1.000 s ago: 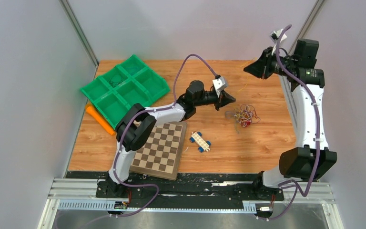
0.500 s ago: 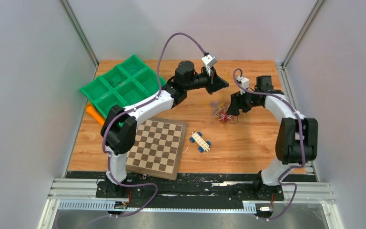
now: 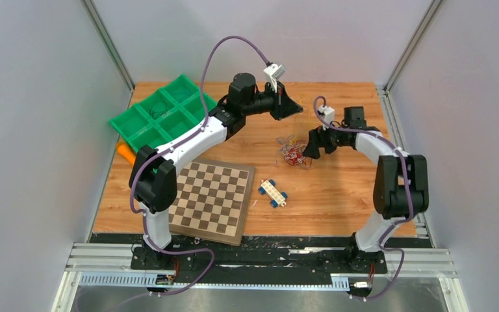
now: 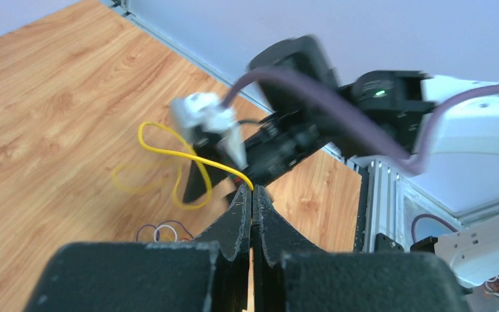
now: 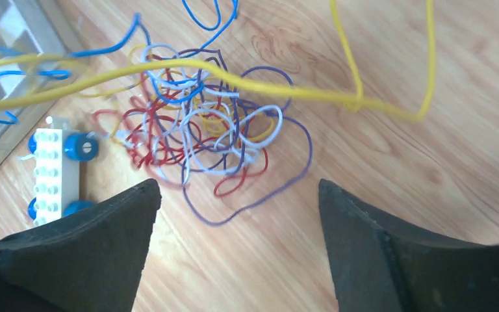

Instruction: Untangle the cables

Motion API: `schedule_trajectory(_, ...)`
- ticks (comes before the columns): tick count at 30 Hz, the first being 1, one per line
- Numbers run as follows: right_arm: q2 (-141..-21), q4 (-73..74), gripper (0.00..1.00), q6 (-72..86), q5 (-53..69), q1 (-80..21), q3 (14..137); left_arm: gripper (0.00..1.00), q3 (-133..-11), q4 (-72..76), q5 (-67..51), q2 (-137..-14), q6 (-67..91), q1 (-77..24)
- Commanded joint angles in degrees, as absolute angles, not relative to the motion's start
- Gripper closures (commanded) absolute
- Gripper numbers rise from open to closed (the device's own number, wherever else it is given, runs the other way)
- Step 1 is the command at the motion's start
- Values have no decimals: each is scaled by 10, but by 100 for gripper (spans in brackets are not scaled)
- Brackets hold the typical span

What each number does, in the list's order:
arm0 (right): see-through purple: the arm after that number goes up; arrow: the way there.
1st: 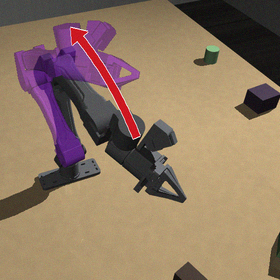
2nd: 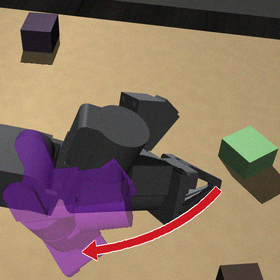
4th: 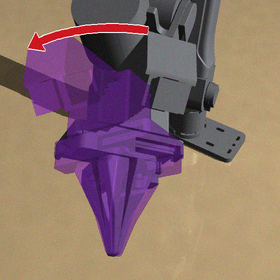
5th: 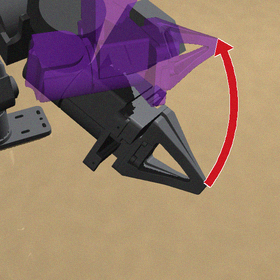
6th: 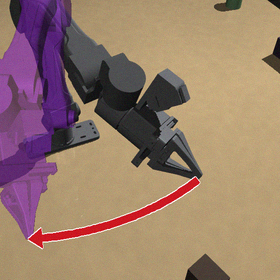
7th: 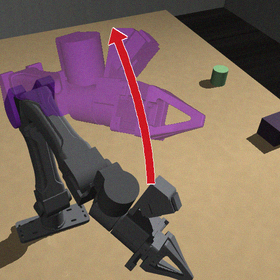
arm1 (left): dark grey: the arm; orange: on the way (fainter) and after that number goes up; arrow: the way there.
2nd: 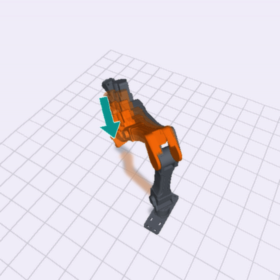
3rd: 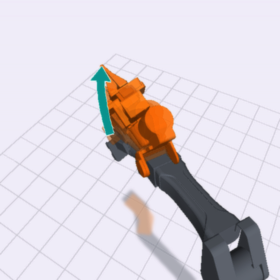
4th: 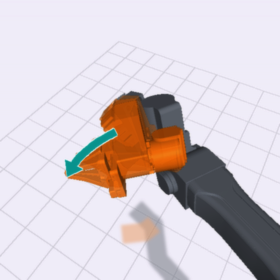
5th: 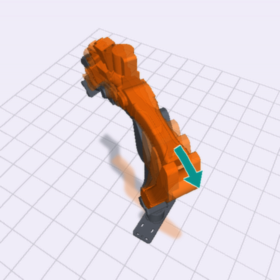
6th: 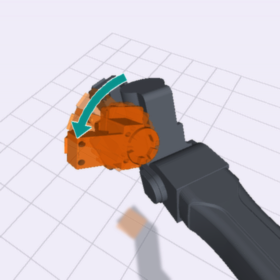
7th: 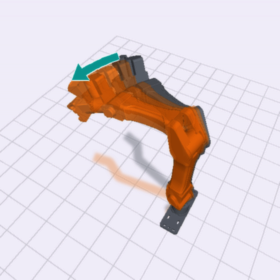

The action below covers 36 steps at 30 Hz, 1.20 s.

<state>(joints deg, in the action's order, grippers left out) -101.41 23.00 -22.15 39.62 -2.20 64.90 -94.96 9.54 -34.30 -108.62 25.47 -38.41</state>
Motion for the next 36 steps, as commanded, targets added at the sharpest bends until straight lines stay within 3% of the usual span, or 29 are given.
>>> schedule_trajectory(1, -902, 194, 7, -288, 482, 18, 602, 100, -922, 110, -345, -1059, 291, -379)
schedule_trajectory(2, -890, 180, 2, -287, 497, 17, 590, 100, -920, 115, -350, -1060, 296, -378)
schedule_trajectory(4, -881, 116, 0, -255, 510, 7, 564, 100, -917, 123, -360, -1062, 311, -376)
schedule_trajectory(11, -979, 16, 6, -129, 457, -87, 579, 100, -912, 141, -383, -1060, 342, -370)
schedule_trajectory(15, -1033, 20, 16, -79, 431, -103, 608, 100, -909, 151, -383, -1060, 353, -365)
schedule_trajectory(21, -1110, 125, 50, -49, 345, -112, 696, 100, -943, 155, -411, -1034, 363, -349)
schedule_trajectory(23, -1118, 148, 57, -42, 339, -109, 698, 100, -958, 154, -418, -1012, 362, -339)
schedule_trajectory(36, -1110, 217, 59, -58, 317, -83, 681, 100, -1225, -61, -467, -996, 309, -219)
